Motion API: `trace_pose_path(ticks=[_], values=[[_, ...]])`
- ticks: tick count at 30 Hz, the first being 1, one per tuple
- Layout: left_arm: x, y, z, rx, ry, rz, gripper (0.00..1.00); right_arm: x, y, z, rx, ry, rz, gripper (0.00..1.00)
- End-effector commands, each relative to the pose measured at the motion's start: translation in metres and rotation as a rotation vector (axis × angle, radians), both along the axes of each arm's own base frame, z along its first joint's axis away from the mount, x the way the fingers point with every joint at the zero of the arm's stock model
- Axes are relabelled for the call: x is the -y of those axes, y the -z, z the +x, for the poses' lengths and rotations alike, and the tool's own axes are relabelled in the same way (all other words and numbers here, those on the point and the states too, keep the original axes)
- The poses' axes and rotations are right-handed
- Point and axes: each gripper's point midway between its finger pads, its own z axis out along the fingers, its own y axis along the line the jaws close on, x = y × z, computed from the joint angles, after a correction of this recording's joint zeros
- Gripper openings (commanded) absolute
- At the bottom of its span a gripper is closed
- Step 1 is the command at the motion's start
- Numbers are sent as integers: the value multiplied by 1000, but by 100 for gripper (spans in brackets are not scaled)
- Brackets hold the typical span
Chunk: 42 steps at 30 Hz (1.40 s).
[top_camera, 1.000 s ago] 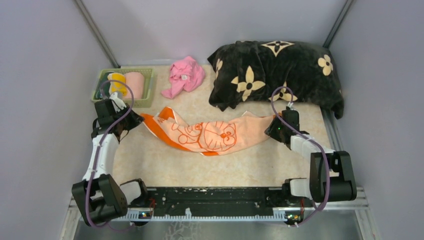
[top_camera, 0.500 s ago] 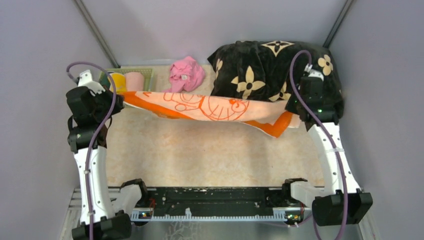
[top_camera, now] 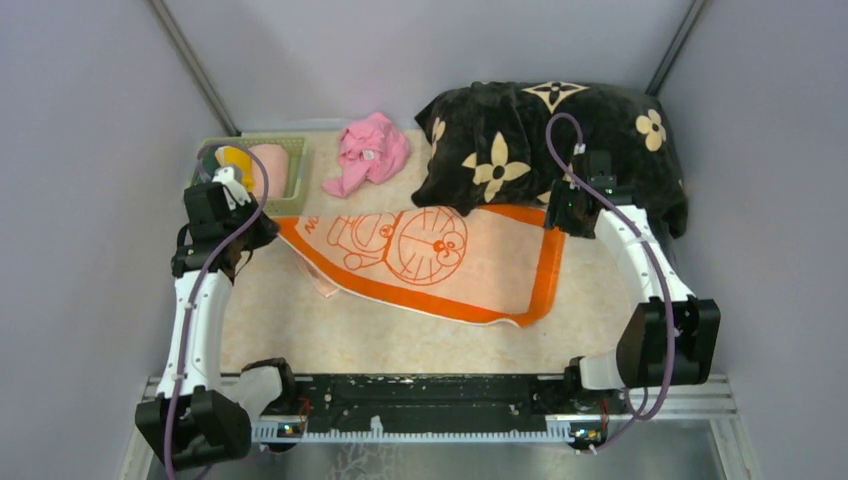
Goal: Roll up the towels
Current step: Pick up the towel at the center of the board.
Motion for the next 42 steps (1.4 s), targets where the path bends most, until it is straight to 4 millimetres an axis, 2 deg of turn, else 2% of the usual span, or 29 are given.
trace_pose_path(ticks=[1, 9, 12, 16, 22, 27, 29, 31, 35, 37, 38, 40, 42], values=[[8, -3, 16, 54, 60, -15, 6, -8, -2, -2, 63, -6, 58, 61], [6, 16, 21, 42, 56, -7, 7, -24, 71, -77, -129, 40, 179, 61], [3, 22, 21, 46, 44, 6, 7, -30, 90, -100, -189, 71, 226, 60], [0, 28, 21, 38, 37, 20, 7, -36, 93, -106, -186, 110, 231, 60], [-4, 31, 20, 23, 26, 36, 7, -44, 124, -133, -275, 178, 294, 57], [-7, 31, 20, 16, 15, 46, 7, -43, 129, -136, -279, 201, 267, 51], [-7, 32, 19, 12, 14, 47, 7, -43, 131, -135, -277, 205, 268, 42], [-7, 32, 18, 11, 14, 50, 7, -40, 128, -131, -267, 210, 247, 28], [-9, 33, 18, 4, 8, 55, 7, -27, 99, -98, -196, 188, 158, 0], [-9, 34, 18, 1, 6, 58, 7, -27, 74, -66, -149, 150, 133, 0], [-11, 34, 18, 0, 2, 61, 7, -29, 76, -59, -176, 129, 123, 0], [-11, 35, 18, -4, 2, 64, 7, -34, 69, -32, -193, 87, 110, 0], [-10, 36, 18, -6, 5, 62, 7, -40, 65, -3, -196, 53, 79, 8]])
